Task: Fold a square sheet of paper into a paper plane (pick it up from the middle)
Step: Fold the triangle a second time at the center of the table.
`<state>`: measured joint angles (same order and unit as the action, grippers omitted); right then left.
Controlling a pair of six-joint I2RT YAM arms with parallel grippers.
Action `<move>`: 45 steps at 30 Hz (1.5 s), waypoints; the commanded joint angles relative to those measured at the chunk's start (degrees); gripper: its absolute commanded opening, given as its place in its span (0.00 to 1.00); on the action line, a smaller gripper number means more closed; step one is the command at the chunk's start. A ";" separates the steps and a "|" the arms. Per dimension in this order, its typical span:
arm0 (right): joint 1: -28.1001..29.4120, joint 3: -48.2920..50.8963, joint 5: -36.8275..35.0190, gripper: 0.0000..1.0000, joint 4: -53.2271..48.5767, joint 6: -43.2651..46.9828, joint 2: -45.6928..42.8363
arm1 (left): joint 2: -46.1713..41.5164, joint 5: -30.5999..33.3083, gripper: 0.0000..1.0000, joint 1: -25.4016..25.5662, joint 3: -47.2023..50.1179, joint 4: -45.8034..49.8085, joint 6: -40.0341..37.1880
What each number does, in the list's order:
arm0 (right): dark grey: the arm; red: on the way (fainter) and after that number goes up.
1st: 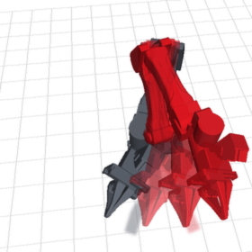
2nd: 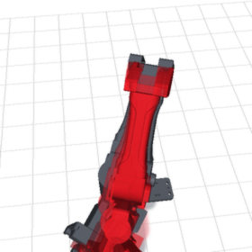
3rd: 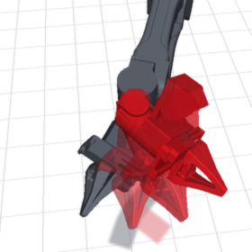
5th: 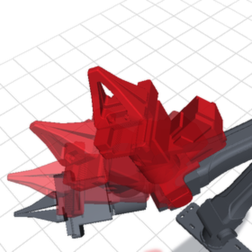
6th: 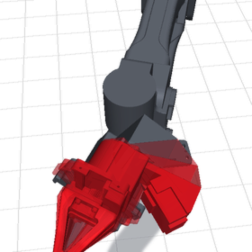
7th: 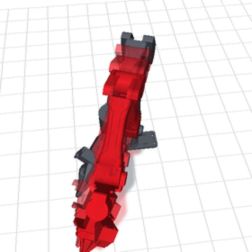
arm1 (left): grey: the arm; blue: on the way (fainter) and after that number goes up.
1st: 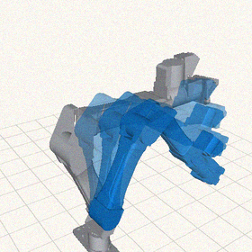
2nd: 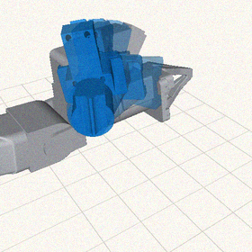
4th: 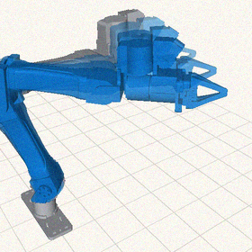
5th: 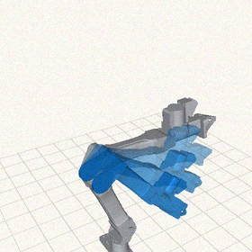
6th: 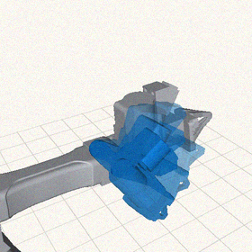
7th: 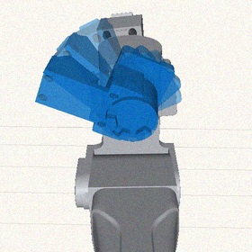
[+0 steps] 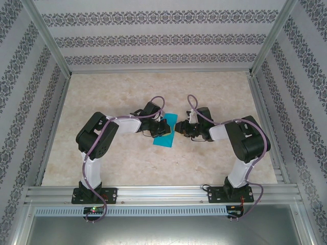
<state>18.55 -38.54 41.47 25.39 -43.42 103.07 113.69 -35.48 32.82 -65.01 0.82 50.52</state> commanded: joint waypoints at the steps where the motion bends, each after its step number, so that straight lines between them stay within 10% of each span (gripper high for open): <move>1: 0.86 -0.98 0.74 0.27 -0.23 0.16 0.64 | -2.81 0.66 0.08 -0.76 1.09 -0.04 -1.48; 28: 2.95 -6.09 -0.33 0.06 -7.04 4.00 2.27 | -5.26 0.11 0.15 -1.85 -0.24 3.57 -3.95; 45: 3.12 -10.76 -2.63 0.05 -13.26 8.06 5.52 | -1.56 5.11 0.22 -3.77 -10.97 20.19 -18.38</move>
<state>20.91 -47.79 39.70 13.02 -37.06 107.66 110.13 -31.90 29.98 -74.26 16.19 36.58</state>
